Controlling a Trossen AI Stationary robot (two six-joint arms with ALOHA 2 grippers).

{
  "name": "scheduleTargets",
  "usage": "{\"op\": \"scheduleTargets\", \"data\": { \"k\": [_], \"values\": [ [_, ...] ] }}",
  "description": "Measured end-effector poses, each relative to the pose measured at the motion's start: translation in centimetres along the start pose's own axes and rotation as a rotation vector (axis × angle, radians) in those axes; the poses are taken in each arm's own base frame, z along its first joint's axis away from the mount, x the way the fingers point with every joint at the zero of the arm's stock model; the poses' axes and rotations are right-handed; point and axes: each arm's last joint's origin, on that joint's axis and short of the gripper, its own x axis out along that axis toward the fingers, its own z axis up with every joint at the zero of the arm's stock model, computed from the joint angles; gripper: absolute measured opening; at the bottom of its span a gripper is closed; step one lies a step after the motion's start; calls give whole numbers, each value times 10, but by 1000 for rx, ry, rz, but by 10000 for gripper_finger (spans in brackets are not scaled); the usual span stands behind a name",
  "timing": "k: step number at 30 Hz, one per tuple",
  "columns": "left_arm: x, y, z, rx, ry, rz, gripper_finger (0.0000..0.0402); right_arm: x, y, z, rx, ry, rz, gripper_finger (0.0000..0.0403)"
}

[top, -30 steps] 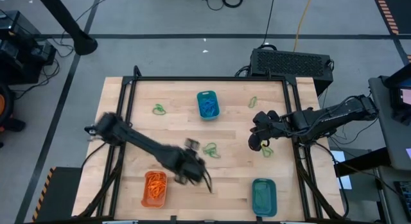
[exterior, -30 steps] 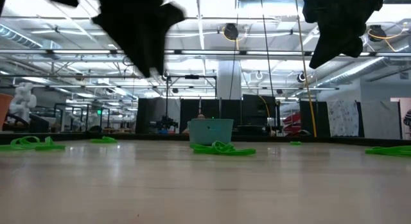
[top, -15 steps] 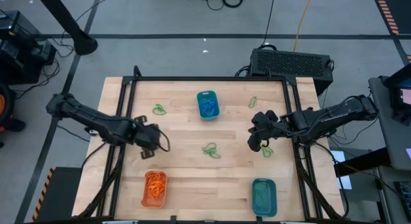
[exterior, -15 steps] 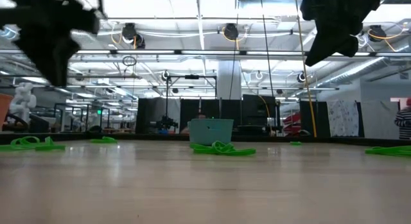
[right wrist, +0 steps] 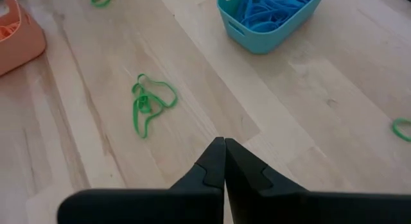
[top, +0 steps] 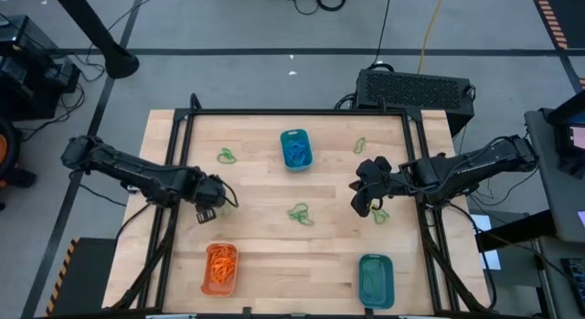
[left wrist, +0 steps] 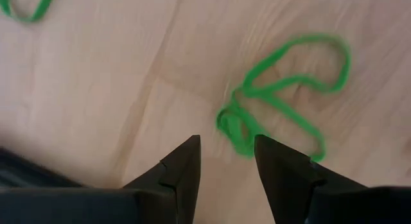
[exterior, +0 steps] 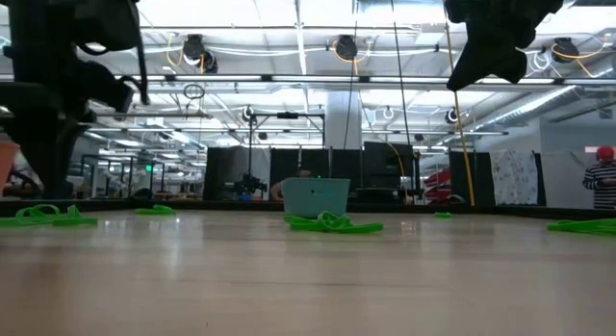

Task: Sort rubber bands into baskets
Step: Put the green rubber band into the bottom bin

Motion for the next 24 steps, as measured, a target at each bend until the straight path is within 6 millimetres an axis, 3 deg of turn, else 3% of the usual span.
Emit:
{"op": "scheduleTargets", "data": {
  "k": [17,24],
  "values": [
    [29,-4,15,-33,163,79,155,0,0,0,-16,0,0,0],
    [33,-9,19,-10,159,17,155,0,0,0,-20,1,0,0]
  ]
}}
